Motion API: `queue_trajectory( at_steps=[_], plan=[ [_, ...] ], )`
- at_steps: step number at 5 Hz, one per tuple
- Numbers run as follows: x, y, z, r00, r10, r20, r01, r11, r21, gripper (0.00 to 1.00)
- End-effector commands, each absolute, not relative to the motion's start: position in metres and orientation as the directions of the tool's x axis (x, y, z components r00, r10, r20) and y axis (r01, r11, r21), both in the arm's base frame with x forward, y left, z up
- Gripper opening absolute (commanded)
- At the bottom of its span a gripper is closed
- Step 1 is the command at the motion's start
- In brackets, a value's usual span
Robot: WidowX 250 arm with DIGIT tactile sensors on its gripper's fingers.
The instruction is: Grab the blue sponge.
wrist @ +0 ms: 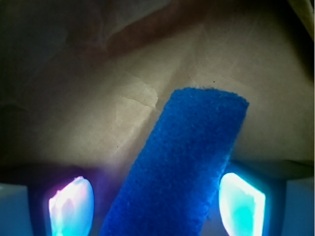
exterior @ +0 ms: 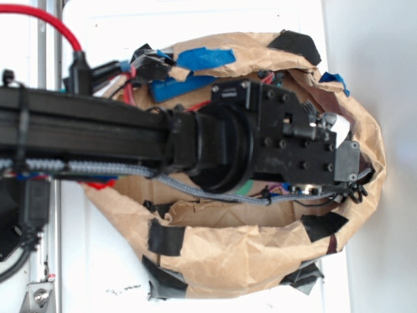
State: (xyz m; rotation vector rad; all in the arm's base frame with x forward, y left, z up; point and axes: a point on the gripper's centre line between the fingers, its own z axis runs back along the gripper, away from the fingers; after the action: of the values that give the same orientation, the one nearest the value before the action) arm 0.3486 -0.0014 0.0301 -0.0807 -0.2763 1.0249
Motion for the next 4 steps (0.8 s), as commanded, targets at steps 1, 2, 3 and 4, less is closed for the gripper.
queue_trajectory(
  at_steps=[1,2,3,4],
  plan=[
    [0.362,-0.002,0.05,0.513,0.827,0.229,-0.786,0.56,-0.262,0.0],
    [0.36,-0.002,0.053,0.532,0.814,0.235,-0.769,0.58,-0.269,0.0],
    [0.354,-0.002,0.059,0.568,0.792,0.225,-0.745,0.61,-0.268,0.0],
    [0.343,-0.002,0.071,0.649,0.746,0.151,-0.703,0.663,-0.256,0.0]
  ],
)
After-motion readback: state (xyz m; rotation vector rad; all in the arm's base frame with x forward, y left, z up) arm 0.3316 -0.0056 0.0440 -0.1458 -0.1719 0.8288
